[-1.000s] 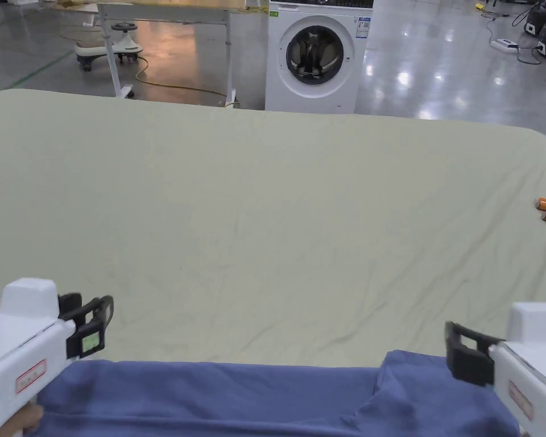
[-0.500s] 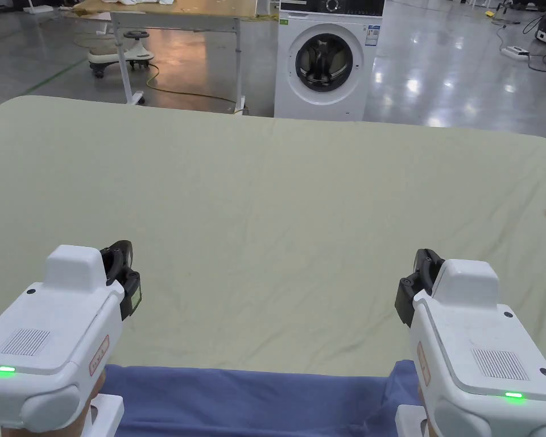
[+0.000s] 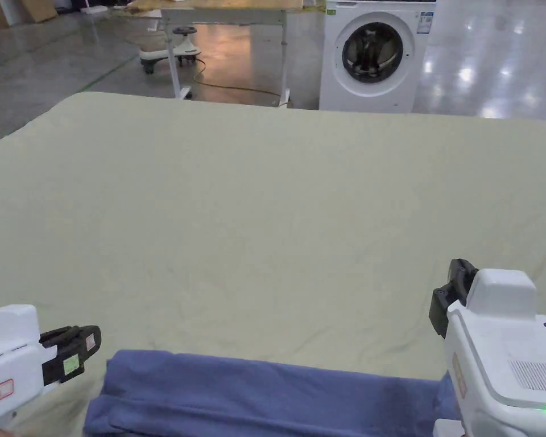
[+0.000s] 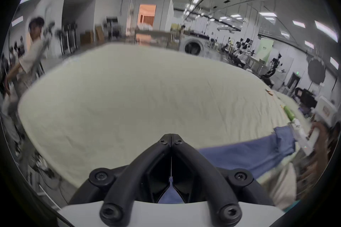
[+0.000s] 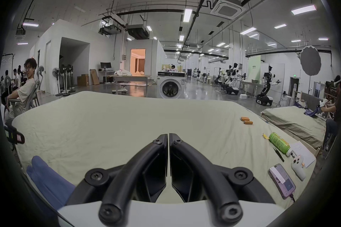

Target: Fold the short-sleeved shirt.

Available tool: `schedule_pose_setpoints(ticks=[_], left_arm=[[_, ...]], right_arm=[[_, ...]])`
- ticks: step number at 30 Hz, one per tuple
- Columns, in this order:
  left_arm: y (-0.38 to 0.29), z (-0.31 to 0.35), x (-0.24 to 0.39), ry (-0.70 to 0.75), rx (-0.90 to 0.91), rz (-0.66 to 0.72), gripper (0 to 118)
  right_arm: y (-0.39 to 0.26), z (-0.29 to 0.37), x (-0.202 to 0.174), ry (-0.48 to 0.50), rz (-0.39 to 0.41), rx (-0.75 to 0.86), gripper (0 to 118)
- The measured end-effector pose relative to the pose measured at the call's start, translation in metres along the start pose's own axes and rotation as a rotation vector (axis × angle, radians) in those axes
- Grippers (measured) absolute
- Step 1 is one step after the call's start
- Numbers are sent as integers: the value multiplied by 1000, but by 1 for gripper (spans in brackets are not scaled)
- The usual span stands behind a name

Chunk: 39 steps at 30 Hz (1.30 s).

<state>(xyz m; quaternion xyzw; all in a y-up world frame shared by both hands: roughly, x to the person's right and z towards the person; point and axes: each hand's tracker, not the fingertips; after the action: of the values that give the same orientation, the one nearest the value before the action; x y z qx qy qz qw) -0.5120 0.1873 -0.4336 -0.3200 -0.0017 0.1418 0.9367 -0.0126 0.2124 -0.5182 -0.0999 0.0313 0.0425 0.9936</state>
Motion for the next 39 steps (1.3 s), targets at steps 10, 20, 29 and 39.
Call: schedule_pose_setpoints(ticks=[10, 20, 29, 39], left_arm=[[-27, -61, -106, -275, -236, 344, 84], [-42, -115, -132, -631, -322, 510, 75], [-47, -136, -102, -585, -370, 488, 8], [0, -86, -60, -451, -341, 319, 4]], right_arm=[[-8, 0, -8, 23, 20, -42, 1], [-10, 4, -6, 18, 29, -80, 1], [-6, 0, -10, 19, 28, -94, 1], [-1, -1, -5, 21, 35, -90, 1]])
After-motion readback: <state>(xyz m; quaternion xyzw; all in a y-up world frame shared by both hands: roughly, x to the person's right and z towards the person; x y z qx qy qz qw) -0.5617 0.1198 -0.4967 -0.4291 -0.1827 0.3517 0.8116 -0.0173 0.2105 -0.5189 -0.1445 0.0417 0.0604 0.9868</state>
